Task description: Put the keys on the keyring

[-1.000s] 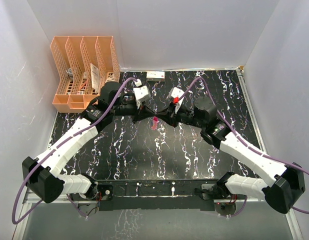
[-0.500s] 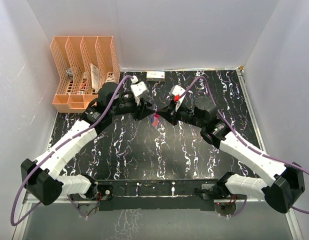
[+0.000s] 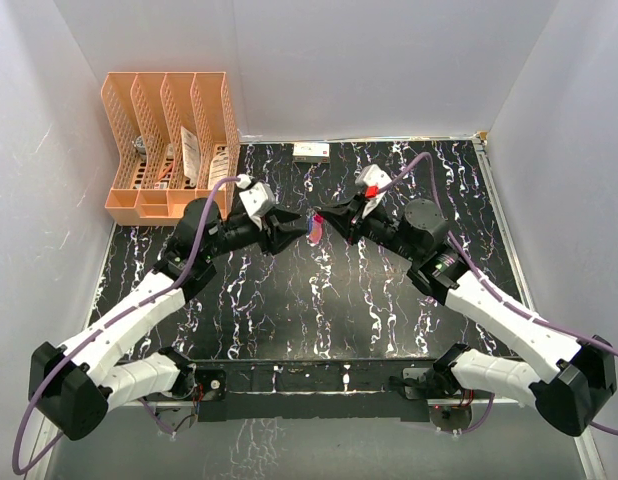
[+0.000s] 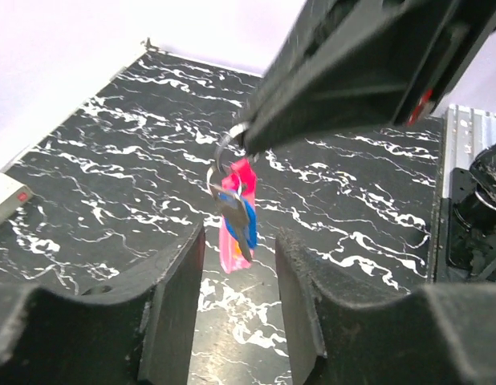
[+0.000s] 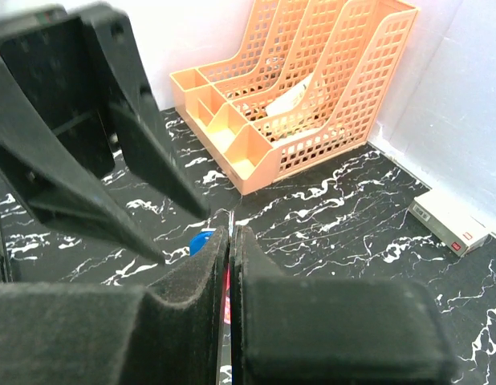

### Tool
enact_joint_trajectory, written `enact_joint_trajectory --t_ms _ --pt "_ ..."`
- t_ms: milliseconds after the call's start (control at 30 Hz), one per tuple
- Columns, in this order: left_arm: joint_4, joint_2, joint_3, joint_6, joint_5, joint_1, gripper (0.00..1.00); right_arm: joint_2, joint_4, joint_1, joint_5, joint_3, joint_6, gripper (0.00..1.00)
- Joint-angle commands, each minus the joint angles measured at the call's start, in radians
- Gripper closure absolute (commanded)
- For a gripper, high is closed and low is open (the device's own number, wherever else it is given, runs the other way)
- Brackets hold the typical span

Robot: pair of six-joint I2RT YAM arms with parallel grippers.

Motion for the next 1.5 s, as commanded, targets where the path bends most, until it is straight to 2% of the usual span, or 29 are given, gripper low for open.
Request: enact_joint_trajectory --t_ms 0,100,400,733,833,1000,1033,1233,1467 --pt "0.175 -0.008 -0.039 -0.028 0.073 -0.003 0.64 -0.038 0.136 0.002 0.033 -0.014 0.043 1.0" --pt "0.203 0.01 -0.042 -0.021 0.071 -0.004 0.66 -0.042 0.155 0.002 0.029 -0.021 0.057 1.0" --pt "0.352 0.031 -0.074 -0.063 0.092 -0.006 0.65 -0.043 0.174 0.002 0.021 -0.031 0.072 1.0" --pt "0.34 0.074 -0.046 -0.073 0.096 -0.015 0.67 -0.05 0.187 0.003 0.019 -0.035 0.079 1.0" --pt "0.33 0.075 -0.044 -0.074 0.08 -0.018 0.75 -0.054 0.19 0.002 0.02 -0.037 0.081 1.0" --pt "0.309 0.071 -0.039 -0.075 0.055 -0.019 0.98 -0.063 0.195 0.003 0.026 -0.039 0.082 1.0" --pt "0.306 0.07 -0.037 -0.075 0.05 -0.02 1.0 -0.063 0.198 0.003 0.029 -0.041 0.084 1.0" --pt "0.295 0.083 -0.027 -0.09 0.06 -0.021 1.0 -0.075 0.24 0.002 0.041 -0.062 0.11 1.0" --pt "0.325 0.136 0.007 -0.145 0.143 -0.021 1.0 -0.07 0.357 0.003 0.046 -0.108 0.153 1.0"
